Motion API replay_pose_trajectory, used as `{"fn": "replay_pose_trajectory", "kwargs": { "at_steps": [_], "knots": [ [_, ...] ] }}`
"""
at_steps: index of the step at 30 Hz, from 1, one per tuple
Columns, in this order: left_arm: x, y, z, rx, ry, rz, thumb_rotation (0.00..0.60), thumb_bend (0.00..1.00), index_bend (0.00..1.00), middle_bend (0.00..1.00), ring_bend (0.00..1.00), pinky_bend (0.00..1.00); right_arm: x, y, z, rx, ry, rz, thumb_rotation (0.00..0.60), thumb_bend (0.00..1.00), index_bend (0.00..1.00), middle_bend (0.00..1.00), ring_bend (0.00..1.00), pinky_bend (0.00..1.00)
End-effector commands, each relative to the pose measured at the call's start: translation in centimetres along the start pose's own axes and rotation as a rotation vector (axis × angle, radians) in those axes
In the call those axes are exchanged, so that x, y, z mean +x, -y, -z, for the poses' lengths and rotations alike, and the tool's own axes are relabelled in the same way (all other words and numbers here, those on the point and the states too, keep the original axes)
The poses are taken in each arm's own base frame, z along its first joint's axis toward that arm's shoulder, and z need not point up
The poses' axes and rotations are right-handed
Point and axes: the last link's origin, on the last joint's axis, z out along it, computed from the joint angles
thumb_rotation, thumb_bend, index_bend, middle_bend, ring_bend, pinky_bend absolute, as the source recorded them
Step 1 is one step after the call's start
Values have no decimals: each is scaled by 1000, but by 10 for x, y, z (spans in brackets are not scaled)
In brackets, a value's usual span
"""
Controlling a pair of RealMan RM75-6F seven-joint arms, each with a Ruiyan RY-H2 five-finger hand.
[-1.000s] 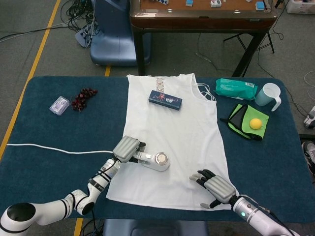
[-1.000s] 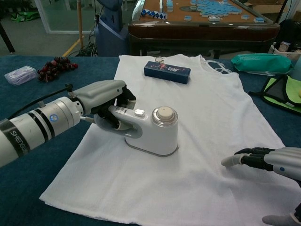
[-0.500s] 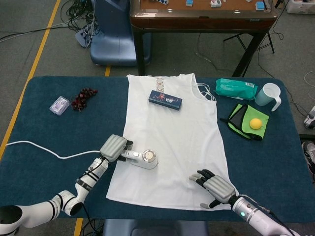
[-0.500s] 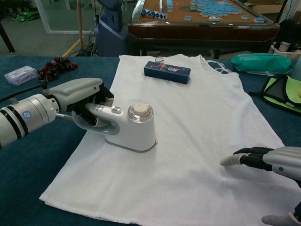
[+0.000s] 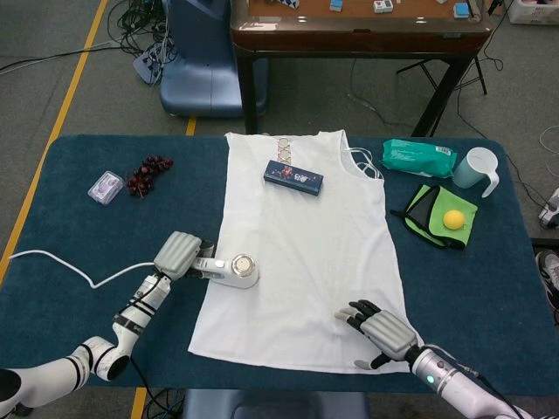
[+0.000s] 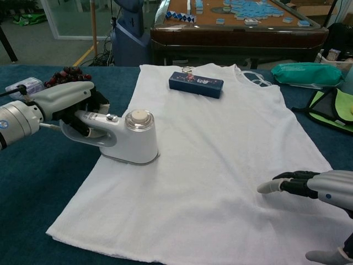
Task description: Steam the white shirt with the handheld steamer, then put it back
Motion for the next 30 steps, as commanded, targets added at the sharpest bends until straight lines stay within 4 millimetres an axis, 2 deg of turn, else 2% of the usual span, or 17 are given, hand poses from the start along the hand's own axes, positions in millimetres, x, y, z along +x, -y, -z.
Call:
{"fn": "replay_pose_trajectory", "kwargs": {
  "at_steps": [1, 9, 14, 19, 23, 30],
  "knots": [
    [4, 8, 4, 18, -5, 0, 600, 206, 679, 769, 621, 666, 1, 0, 0, 1, -2, 1, 492, 246, 83, 118, 13, 4],
    [31, 42, 22, 112, -87, 55, 600, 206, 679, 769, 621, 666, 7, 2, 5, 7, -32, -2, 492, 246, 83, 118, 13, 4],
    [43, 67, 35, 183, -129, 77, 600, 206, 679, 769, 621, 666, 22, 3, 10, 12, -100, -10, 493, 234, 83, 118, 12, 4],
    [48, 89, 46, 249, -154, 77, 600, 206, 678, 768, 621, 666, 38, 1, 15, 5, -176, -7, 487, 168, 83, 118, 12, 4],
    [50, 109, 55, 308, -181, 74, 600, 206, 678, 768, 620, 666, 49, -1, 21, -9, -220, -2, 481, 157, 83, 118, 13, 4],
    [39, 128, 63, 376, -163, 87, 600, 206, 665, 755, 607, 666, 65, -7, 27, -36, -282, -1, 460, 121, 83, 118, 13, 4]
  ]
}}
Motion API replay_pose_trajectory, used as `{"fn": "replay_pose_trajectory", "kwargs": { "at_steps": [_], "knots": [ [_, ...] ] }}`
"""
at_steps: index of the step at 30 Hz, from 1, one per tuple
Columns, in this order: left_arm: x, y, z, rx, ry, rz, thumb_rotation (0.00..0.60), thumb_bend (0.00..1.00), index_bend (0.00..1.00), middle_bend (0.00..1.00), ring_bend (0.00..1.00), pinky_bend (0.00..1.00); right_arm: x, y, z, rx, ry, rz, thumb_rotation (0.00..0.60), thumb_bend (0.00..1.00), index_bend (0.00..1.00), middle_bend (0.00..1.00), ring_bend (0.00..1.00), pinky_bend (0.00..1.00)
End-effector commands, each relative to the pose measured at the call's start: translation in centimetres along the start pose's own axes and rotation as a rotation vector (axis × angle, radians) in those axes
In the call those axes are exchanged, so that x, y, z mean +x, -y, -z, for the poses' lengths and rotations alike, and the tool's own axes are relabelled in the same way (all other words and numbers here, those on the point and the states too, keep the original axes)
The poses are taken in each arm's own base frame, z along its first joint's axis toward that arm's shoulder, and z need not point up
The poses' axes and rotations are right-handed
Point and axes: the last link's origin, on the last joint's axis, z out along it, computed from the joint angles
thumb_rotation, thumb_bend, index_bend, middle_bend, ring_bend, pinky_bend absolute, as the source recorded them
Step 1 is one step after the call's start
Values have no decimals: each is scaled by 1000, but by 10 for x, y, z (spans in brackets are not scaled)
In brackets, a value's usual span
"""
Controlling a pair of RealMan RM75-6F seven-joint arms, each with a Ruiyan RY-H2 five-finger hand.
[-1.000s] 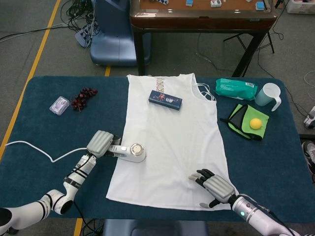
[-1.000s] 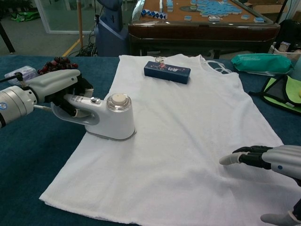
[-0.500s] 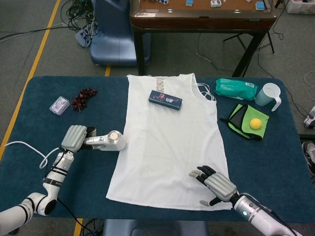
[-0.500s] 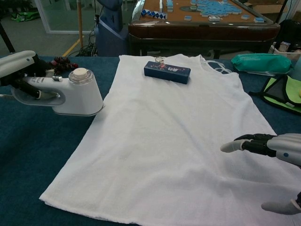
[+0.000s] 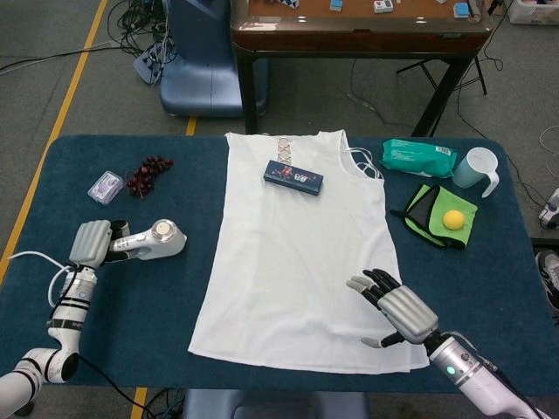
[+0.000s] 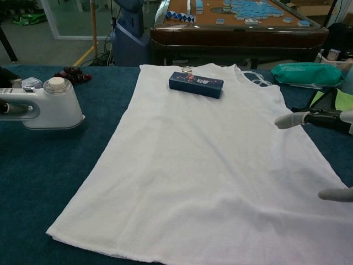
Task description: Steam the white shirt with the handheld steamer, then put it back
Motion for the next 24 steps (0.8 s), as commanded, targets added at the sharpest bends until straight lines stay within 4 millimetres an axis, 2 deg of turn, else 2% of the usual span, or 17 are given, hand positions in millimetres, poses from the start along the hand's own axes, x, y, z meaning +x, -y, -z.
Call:
{"fn": "replay_pose_trajectory", "kwargs": {
  "at_steps": [1, 6, 10, 13, 20, 24],
  "knots": [
    [-8, 6, 2, 29, 14, 15, 600, 206, 664, 753, 606, 666, 8, -2, -1, -11, -33, 3, 459, 120, 83, 118, 12, 4],
    [-17, 9, 2, 35, 18, 10, 600, 206, 640, 729, 593, 666, 22, -4, 1, -21, -78, 15, 458, 117, 83, 118, 13, 4],
    [-19, 8, 3, 21, 11, 5, 600, 206, 516, 665, 529, 661, 26, -6, 3, -32, -91, 15, 456, 114, 83, 118, 12, 4],
    [-19, 8, 4, 12, 6, -5, 600, 204, 369, 508, 405, 606, 26, -5, 4, -32, -91, 15, 455, 114, 82, 118, 12, 4],
    [-19, 8, 9, 21, 25, -30, 600, 167, 42, 150, 95, 353, 26, -7, 5, -32, -92, 6, 454, 114, 81, 118, 12, 4],
    [-17, 7, 13, 33, 51, -48, 562, 158, 0, 78, 31, 289, 28, -8, 5, -30, -99, 5, 453, 113, 81, 118, 13, 4]
  ]
}}
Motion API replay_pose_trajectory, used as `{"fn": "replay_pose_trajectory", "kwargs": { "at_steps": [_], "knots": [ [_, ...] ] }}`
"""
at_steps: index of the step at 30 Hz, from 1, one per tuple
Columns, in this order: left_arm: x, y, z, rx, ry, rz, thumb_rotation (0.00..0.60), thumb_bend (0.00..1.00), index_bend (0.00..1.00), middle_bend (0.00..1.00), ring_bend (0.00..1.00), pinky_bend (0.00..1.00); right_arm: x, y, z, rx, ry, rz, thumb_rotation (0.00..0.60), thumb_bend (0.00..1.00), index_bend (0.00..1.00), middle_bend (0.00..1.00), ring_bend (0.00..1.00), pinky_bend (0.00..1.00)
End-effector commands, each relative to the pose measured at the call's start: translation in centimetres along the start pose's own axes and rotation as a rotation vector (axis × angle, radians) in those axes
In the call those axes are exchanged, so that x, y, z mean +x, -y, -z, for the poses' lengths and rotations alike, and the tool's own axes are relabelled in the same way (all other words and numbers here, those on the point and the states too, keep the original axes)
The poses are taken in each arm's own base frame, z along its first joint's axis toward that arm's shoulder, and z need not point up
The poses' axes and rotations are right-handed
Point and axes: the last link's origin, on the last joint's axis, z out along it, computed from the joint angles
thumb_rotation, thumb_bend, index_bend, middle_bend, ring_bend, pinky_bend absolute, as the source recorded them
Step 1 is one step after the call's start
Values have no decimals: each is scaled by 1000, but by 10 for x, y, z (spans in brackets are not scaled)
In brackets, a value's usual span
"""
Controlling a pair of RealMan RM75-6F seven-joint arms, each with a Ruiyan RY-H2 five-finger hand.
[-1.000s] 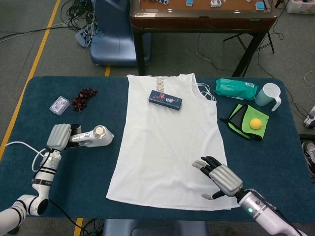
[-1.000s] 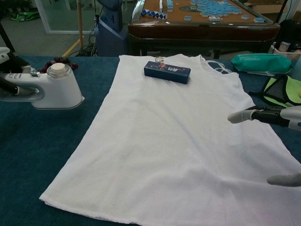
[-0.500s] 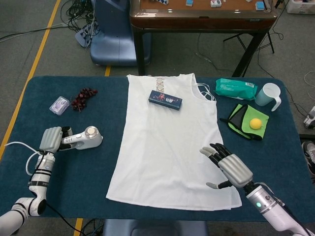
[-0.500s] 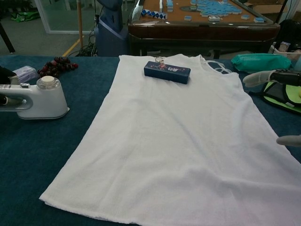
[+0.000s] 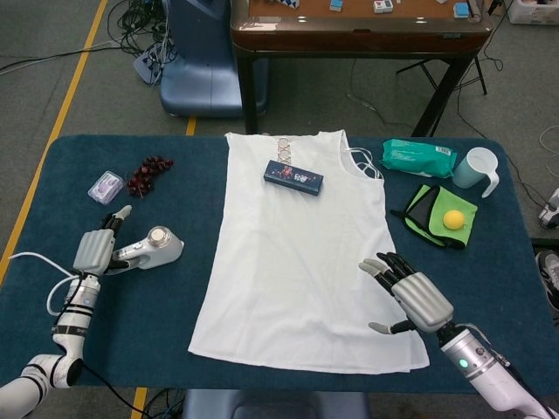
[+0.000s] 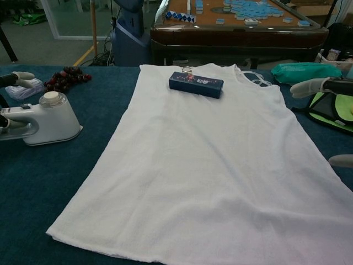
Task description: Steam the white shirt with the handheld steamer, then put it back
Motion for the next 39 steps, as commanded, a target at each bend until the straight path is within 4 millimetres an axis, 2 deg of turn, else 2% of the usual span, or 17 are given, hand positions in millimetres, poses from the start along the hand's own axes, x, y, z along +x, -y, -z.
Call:
{"fn": "replay_pose_trajectory", "kwargs": {
  "at_steps": [1, 3, 6, 14, 16, 17, 20, 21, 23, 25, 31, 39],
  "knots": [
    [3, 1, 5, 18, 25, -19, 539, 154, 0, 68, 20, 277, 2, -1, 0, -1, -8, 0, 454, 114, 81, 118, 13, 4],
    [5, 1, 8, 29, 38, -26, 504, 149, 0, 45, 4, 259, 3, -2, 0, -3, -15, -1, 453, 114, 81, 118, 13, 4],
    [9, 1, 13, 49, 49, -40, 395, 139, 0, 4, 0, 230, 6, -4, 1, -7, -26, -3, 453, 113, 81, 118, 12, 4],
    [20, 2, 28, 96, 91, -48, 340, 131, 0, 0, 0, 221, 14, -10, 2, -26, -53, -6, 455, 114, 81, 118, 12, 4],
    [26, 1, 33, 100, 85, -35, 349, 131, 0, 0, 0, 221, 17, -13, 4, -36, -64, -5, 455, 114, 81, 118, 13, 4],
    [30, 1, 36, 100, 77, -31, 375, 131, 0, 0, 0, 221, 19, -15, 5, -44, -71, -3, 455, 113, 81, 118, 13, 4],
    [42, 0, 45, 101, 41, 0, 529, 131, 0, 3, 0, 221, 24, -22, 9, -76, -80, 6, 456, 114, 81, 118, 13, 4],
    [46, 0, 48, 102, 30, 7, 552, 131, 0, 6, 0, 221, 25, -24, 10, -88, -81, 10, 464, 115, 81, 118, 13, 4],
    [56, 2, 54, 101, 1, 12, 583, 131, 0, 22, 2, 221, 28, -30, 15, -117, -85, 29, 531, 118, 81, 118, 12, 4],
    [62, 3, 60, 100, -21, 11, 599, 131, 0, 33, 6, 221, 31, -36, 19, -144, -92, 47, 596, 129, 81, 120, 13, 4],
    [78, 10, 88, 93, -92, 6, 600, 131, 43, 81, 35, 221, 35, -52, 35, -232, -120, 70, 600, 139, 81, 136, 13, 27],
    [85, 16, 131, 78, -136, -80, 600, 131, 99, 115, 57, 221, 36, -63, 53, -289, -176, 105, 600, 151, 81, 149, 13, 27]
  ]
}}
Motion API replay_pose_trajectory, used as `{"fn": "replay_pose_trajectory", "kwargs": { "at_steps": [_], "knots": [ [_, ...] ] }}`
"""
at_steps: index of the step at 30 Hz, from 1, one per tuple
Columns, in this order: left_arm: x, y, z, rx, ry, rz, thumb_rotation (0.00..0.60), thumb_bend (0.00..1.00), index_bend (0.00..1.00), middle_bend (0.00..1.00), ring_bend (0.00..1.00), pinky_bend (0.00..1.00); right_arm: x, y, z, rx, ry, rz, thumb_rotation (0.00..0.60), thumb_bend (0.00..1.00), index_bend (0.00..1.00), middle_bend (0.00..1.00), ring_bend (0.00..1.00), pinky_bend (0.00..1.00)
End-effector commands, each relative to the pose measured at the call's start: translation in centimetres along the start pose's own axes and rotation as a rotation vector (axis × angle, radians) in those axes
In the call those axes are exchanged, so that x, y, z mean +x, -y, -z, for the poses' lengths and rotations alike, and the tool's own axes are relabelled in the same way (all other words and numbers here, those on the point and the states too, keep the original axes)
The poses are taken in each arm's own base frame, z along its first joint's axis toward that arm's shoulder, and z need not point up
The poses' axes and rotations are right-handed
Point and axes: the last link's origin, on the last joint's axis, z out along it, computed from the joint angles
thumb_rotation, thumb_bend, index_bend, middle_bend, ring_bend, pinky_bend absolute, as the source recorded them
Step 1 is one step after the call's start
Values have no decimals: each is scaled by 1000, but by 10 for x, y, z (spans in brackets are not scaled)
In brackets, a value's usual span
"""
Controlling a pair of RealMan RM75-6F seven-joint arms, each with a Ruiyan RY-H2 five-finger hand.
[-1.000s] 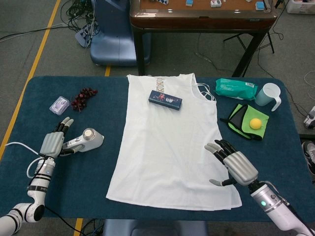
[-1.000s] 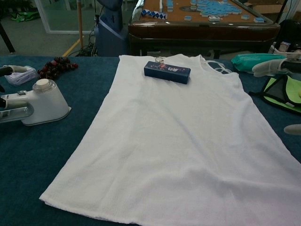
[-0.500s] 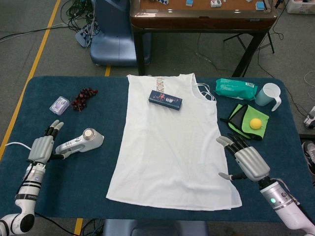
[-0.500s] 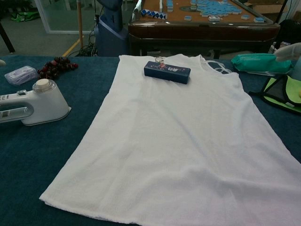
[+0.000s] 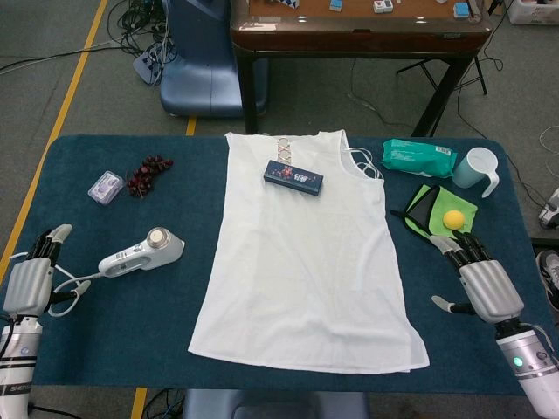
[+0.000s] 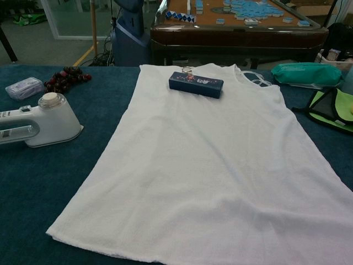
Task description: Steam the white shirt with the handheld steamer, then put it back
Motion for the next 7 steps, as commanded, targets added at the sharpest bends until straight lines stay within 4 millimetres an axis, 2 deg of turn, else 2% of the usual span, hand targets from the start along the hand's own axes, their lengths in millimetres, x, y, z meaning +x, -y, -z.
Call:
{"fn": "replay_pose_trajectory", "kwargs": {
  "at_steps": [1, 7],
  "knots": [
    [5, 3, 22, -5, -1, -46, 600, 131, 104, 117, 59, 221, 0, -4, 5, -15, -14, 15, 600, 150, 81, 149, 13, 27],
    [9, 2, 57, 6, -9, -39, 600, 132, 113, 118, 61, 221, -1, -2, 18, -23, -30, 12, 600, 151, 81, 149, 12, 27]
  ]
}}
